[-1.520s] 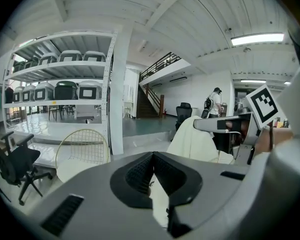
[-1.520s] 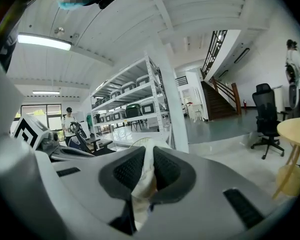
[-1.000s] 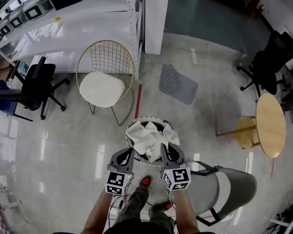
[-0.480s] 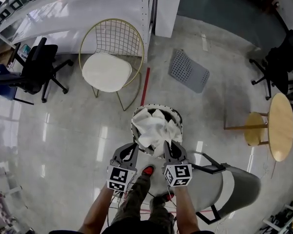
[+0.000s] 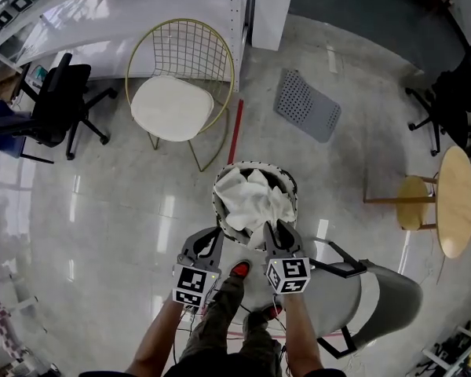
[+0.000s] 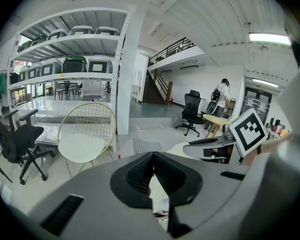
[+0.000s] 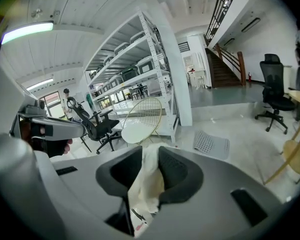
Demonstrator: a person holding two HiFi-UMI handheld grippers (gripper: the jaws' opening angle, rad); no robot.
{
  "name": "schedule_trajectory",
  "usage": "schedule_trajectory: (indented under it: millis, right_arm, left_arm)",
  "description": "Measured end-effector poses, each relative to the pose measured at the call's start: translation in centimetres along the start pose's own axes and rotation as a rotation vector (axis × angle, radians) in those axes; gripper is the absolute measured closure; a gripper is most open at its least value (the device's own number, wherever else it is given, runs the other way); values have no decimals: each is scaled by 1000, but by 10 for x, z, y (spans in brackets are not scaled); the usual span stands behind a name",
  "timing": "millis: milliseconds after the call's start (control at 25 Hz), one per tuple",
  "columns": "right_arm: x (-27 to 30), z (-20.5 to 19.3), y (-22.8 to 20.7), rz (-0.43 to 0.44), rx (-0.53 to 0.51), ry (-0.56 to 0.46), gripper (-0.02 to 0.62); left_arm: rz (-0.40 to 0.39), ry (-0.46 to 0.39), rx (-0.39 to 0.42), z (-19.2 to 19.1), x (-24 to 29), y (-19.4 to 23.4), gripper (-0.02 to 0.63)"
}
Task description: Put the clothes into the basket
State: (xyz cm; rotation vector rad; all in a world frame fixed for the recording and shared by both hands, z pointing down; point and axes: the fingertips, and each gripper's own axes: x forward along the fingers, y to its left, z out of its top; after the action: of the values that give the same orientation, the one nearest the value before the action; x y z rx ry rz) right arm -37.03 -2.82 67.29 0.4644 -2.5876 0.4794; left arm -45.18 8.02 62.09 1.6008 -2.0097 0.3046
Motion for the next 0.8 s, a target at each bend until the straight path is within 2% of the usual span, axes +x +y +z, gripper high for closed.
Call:
schedule_trajectory:
  millis: [200, 320, 800]
  right_arm:
    - [-4, 11, -2, 4, 23, -49, 378]
    - [-7, 16, 3, 22, 17, -59, 341]
    - [-37, 41, 9, 17, -3, -112, 339]
  left_arm:
    - [6, -8, 0, -1, -4, 5, 600]
    - [6, -10, 1, 2, -7, 6, 598]
    - [-4, -70, 30, 30, -22, -13, 599]
